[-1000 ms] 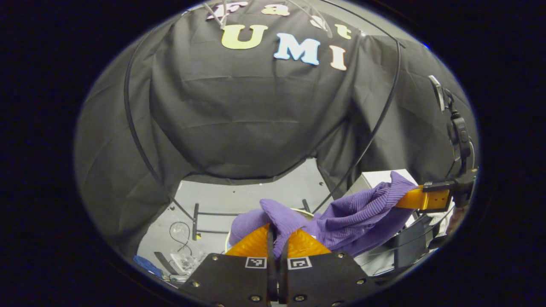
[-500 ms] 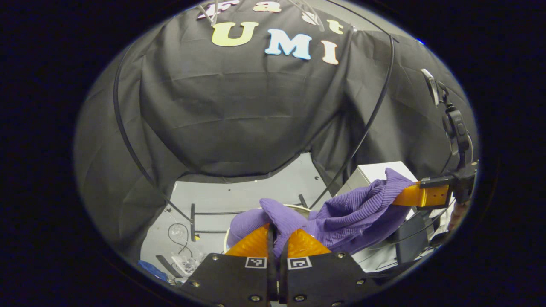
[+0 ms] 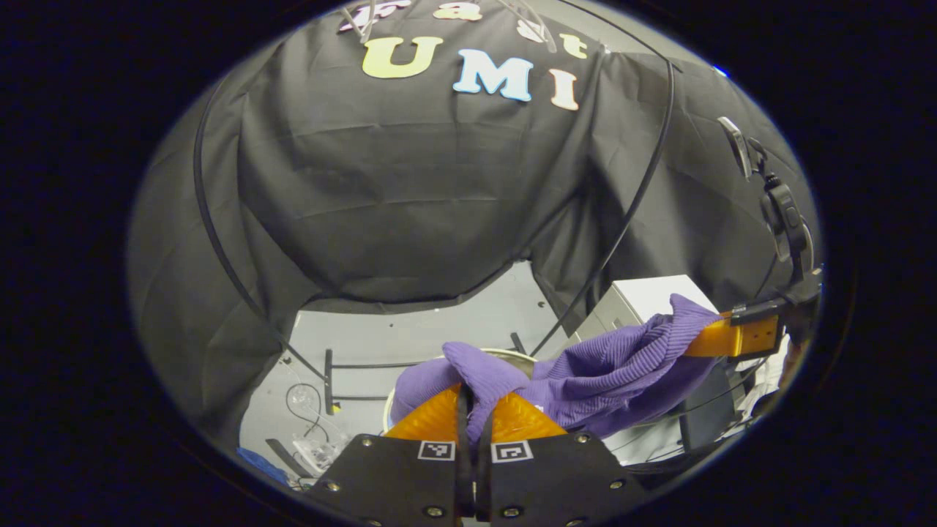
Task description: Grasp the clothes on the hanger with both hands and then place them into the laundry hamper below.
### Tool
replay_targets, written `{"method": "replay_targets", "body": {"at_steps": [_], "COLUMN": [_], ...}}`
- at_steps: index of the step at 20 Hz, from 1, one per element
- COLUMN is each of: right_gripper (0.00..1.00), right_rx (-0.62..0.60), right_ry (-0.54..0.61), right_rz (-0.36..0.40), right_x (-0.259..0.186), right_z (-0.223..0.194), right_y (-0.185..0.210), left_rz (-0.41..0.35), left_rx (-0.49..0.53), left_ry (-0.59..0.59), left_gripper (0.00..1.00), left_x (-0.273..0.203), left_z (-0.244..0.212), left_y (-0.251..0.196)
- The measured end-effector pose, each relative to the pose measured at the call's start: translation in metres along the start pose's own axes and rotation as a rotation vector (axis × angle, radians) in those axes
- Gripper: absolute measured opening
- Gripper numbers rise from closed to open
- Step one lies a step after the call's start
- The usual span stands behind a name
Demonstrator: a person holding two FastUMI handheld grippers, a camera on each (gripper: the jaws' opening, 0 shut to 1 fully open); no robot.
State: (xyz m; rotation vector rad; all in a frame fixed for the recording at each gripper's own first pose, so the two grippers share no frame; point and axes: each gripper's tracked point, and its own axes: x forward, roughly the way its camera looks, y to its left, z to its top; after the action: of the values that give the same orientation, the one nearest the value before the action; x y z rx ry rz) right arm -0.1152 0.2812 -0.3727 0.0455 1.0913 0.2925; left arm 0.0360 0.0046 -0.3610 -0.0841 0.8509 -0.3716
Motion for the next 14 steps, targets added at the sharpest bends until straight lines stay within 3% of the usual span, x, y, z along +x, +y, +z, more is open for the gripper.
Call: {"method": "replay_targets", "body": {"at_steps": [3, 9, 11, 12, 14], "right_gripper": [0.05, 0.07, 0.15, 0.09, 0.2], "right_rx": [-0.029, 0.048, 0.073, 0.092, 0.124], "right_ry": [0.023, 0.063, 0.065, 0.064, 0.06], "right_rz": [-0.005, -0.009, -0.013, -0.011, 0.008], "right_x": [-0.003, -0.008, -0.011, -0.011, -0.011], "right_z": [-0.004, -0.009, -0.009, -0.01, -0.005], "right_y": [0.001, 0.0, -0.005, -0.006, -0.006], "left_rz": [0.002, -0.01, -0.012, -0.004, -0.015], "left_rx": [-0.021, -0.05, -0.038, -0.035, -0.042], "left_ry": [0.012, 0.076, 0.119, 0.137, 0.152], "left_gripper": [0.03, 0.04, 0.06, 0.05, 0.08], "left_x": [-0.003, -0.008, -0.007, -0.007, -0.014], "left_z": [-0.007, -0.033, -0.047, -0.049, -0.049], "left_y": [0.005, 0.012, 0.013, 0.014, 0.004]}}
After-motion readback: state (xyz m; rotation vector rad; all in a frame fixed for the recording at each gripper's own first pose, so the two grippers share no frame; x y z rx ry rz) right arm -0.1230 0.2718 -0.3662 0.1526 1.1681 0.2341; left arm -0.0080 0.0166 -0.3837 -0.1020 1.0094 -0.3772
